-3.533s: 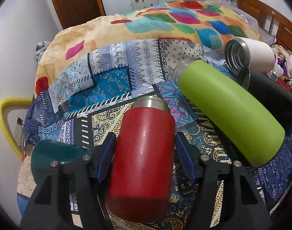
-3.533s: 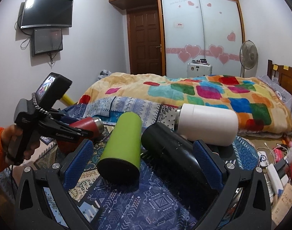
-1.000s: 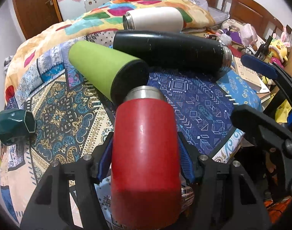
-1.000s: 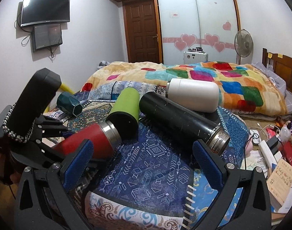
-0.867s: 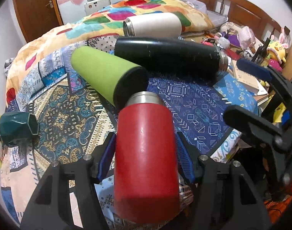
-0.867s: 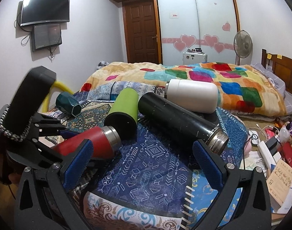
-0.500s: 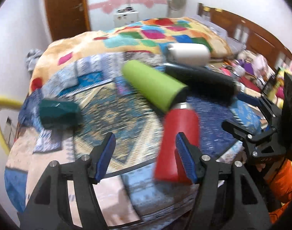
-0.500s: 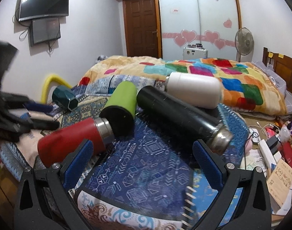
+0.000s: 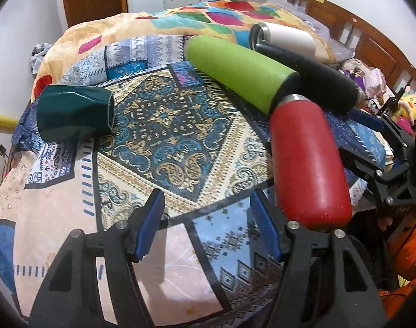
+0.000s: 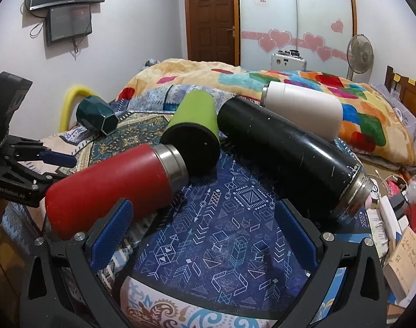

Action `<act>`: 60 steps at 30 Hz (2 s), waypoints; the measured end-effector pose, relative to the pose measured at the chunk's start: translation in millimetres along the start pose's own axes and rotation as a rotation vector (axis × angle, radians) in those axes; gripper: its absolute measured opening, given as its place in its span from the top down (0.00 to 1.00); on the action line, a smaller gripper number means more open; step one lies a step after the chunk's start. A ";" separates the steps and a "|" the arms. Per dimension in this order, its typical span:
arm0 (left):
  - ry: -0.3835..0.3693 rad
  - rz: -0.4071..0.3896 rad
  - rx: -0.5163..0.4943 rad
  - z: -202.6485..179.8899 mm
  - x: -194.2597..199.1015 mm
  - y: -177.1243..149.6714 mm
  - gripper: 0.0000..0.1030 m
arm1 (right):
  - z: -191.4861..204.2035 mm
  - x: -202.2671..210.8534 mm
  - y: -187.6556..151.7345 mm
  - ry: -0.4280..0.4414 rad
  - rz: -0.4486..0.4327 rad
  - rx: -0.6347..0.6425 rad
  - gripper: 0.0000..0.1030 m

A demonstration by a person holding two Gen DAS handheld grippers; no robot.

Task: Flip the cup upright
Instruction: 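Rotate the right tool to turn the red thermos steel top upward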

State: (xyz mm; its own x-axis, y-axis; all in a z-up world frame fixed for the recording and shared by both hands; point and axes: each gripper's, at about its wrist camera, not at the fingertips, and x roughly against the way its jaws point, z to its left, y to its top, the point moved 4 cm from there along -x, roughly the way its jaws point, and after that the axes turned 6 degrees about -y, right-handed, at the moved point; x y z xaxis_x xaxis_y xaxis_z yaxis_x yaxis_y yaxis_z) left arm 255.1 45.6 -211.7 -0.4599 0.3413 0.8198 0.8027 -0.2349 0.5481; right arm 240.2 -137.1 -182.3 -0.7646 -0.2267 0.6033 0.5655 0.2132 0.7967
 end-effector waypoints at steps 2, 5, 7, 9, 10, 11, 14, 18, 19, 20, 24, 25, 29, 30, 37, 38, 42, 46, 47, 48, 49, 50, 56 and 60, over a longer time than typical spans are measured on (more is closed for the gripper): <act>-0.017 0.000 -0.005 -6.2 2.7 -1.4 0.37 | -1.2 4.0 -0.5 0.002 -0.003 0.001 0.00; -0.036 -0.006 -0.030 -21.4 7.1 -5.6 0.37 | 1.6 8.2 -0.1 0.010 -0.011 0.010 0.00; -0.034 -0.014 -0.039 -29.4 9.8 -7.3 0.38 | 3.3 11.2 -0.7 0.011 -0.013 0.024 0.00; -0.024 -0.023 -0.041 -33.9 10.6 -9.0 0.38 | 3.7 13.5 -1.2 -0.004 -0.019 0.036 0.00; -0.024 -0.025 -0.037 -34.8 10.1 -10.4 0.38 | 3.7 14.4 -1.0 -0.008 -0.018 0.043 0.00; -0.024 -0.026 -0.034 -34.7 9.5 -10.5 0.38 | 3.9 14.2 -0.3 -0.007 -0.015 0.046 0.00; -0.024 -0.040 -0.015 -31.4 10.0 -10.4 0.38 | 4.5 13.5 3.0 0.013 0.001 0.053 0.00; 0.037 -0.123 -0.008 -26.1 23.5 -5.6 0.38 | 8.4 18.0 19.3 0.064 0.003 0.043 0.00; 0.050 -0.145 -0.008 -25.4 27.1 -4.2 0.37 | 10.8 18.4 24.2 0.081 0.003 0.038 0.00; 0.069 -0.159 -0.009 -25.4 29.3 -3.0 0.37 | 13.3 18.4 28.9 0.094 0.005 0.035 0.00; 0.119 -0.222 -0.014 -22.4 37.0 -1.3 0.37 | 29.9 10.5 44.4 0.137 0.029 0.042 0.00; 0.130 -0.234 -0.011 -21.0 38.4 -1.2 0.37 | 36.8 4.6 47.1 0.150 0.051 0.050 0.00; 0.149 -0.269 -0.009 -14.3 44.6 -2.4 0.37 | 54.7 -17.1 47.6 0.177 0.151 0.077 0.02; 0.156 -0.278 -0.008 -12.1 46.2 -3.4 0.38 | 57.7 -22.4 47.1 0.177 0.177 0.086 0.07; 0.175 -0.300 0.015 2.2 48.9 -13.8 0.37 | 70.3 -47.9 42.0 0.253 0.346 0.066 0.14; 0.175 -0.302 0.026 6.0 49.5 -15.6 0.37 | 73.0 -49.1 41.1 0.257 0.359 0.070 0.14; 0.169 -0.302 0.060 17.9 51.1 -22.0 0.37 | 84.7 -58.8 35.9 0.300 0.443 0.076 0.15; 0.166 -0.312 0.077 22.7 54.6 -26.6 0.37 | 94.8 -63.1 33.6 0.320 0.488 0.097 0.32; 0.165 -0.315 0.080 23.1 55.4 -27.4 0.37 | 96.6 -61.7 33.4 0.312 0.481 0.113 0.35; 0.162 -0.318 0.083 23.1 56.3 -27.3 0.37 | 96.7 -59.7 33.8 0.306 0.473 0.120 0.40; 0.157 -0.320 0.085 22.8 57.4 -27.0 0.37 | 96.1 -58.8 34.4 0.304 0.467 0.120 0.43; 0.156 -0.322 0.085 22.2 58.6 -27.1 0.37 | 94.6 -56.9 34.8 0.311 0.459 0.114 0.43; 0.152 -0.341 0.076 13.4 66.2 -22.7 0.37 | 77.0 -33.9 42.7 0.307 0.349 0.087 0.43; 0.141 -0.361 0.077 5.6 74.0 -17.6 0.37 | 68.2 -12.8 52.7 0.290 0.253 0.085 0.43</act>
State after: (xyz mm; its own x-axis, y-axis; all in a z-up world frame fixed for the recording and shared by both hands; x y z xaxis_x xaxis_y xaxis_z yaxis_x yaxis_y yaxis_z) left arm 209.1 80.1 -161.6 -0.7609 0.2601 0.5944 0.6037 -0.0518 0.7955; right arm 258.7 -58.1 -150.5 -0.4786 -0.4130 0.7748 0.6878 0.3721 0.6233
